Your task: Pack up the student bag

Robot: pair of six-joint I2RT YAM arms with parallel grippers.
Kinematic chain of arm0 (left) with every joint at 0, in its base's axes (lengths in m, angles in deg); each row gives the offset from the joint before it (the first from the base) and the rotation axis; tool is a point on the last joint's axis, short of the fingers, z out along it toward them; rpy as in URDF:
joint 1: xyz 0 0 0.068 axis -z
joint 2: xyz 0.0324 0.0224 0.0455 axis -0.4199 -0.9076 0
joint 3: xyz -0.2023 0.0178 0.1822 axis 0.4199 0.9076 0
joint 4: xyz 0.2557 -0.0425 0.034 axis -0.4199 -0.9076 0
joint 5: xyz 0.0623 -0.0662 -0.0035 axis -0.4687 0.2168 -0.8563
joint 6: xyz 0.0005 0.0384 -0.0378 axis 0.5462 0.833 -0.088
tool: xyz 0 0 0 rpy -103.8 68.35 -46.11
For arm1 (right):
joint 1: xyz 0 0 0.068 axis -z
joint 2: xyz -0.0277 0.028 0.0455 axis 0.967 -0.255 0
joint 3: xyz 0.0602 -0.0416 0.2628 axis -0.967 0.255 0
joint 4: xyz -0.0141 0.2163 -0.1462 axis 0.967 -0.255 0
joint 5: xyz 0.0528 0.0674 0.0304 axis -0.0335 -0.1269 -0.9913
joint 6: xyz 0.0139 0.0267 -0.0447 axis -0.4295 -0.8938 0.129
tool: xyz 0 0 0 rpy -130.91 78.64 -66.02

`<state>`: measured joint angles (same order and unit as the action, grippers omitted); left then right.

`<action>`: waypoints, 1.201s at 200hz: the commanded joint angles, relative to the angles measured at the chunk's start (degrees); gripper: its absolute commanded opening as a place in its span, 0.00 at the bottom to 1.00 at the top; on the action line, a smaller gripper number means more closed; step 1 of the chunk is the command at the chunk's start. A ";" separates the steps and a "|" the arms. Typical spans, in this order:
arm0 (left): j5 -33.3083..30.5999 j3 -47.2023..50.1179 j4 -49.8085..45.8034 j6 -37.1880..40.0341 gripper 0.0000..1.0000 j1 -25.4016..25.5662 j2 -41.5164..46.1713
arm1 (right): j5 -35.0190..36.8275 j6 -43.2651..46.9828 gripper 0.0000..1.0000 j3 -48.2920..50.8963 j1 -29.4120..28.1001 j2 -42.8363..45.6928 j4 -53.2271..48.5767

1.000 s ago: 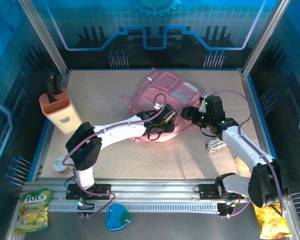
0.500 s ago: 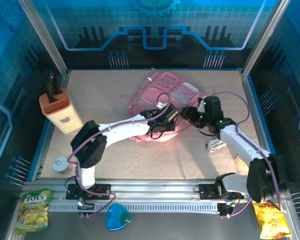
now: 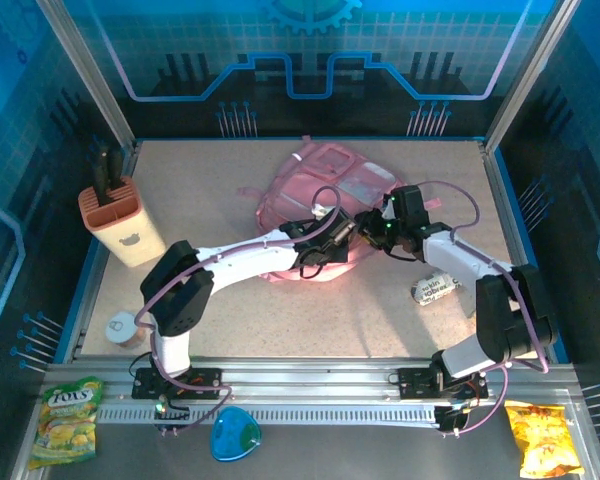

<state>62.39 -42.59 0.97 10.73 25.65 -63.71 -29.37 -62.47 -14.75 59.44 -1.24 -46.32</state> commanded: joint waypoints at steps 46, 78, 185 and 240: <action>7.08 9.72 3.13 7.18 0.00 -8.51 8.23 | 4.75 4.32 0.35 -4.53 -0.21 -1.70 -3.10; 15.51 12.00 5.15 14.26 0.00 -16.80 8.66 | 5.32 5.10 0.35 -4.64 0.06 -2.67 -3.46; 24.78 14.13 4.52 23.67 0.00 -13.53 14.00 | 3.86 9.50 0.31 -9.06 0.88 -8.63 -3.84; 23.97 10.94 4.80 20.90 0.00 -6.51 9.92 | -1.40 20.46 0.35 -21.29 4.71 -18.21 -5.60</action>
<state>82.04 -29.47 8.47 32.30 15.01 -52.00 -29.87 -47.57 -31.27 62.34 -16.85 -54.23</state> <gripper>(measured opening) 0.049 0.332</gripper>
